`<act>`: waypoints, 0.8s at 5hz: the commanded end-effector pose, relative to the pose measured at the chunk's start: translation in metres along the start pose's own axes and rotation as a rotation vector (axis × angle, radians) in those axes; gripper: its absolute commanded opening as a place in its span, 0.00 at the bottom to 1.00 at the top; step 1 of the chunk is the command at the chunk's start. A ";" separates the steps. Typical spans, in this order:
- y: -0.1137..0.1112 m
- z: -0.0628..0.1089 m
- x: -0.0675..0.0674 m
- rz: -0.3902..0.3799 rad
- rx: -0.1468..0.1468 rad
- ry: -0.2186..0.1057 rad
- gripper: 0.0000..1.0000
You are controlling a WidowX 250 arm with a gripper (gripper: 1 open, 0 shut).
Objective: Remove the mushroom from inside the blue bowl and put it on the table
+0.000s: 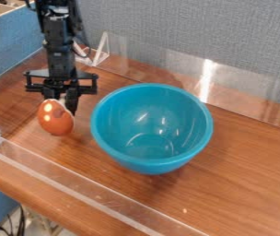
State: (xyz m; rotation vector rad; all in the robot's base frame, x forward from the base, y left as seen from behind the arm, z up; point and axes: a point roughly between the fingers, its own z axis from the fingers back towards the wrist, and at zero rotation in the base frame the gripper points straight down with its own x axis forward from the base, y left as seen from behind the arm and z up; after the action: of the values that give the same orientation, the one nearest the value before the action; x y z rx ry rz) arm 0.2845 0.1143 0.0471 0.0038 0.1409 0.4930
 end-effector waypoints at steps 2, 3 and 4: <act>0.003 0.027 0.016 -0.080 0.008 -0.050 0.00; 0.012 0.030 0.012 -0.088 0.011 -0.050 0.00; 0.021 0.034 0.007 -0.097 0.014 -0.049 0.00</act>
State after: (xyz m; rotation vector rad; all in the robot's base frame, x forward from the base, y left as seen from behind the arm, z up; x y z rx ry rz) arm 0.2831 0.1320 0.0535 0.0016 0.1772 0.3842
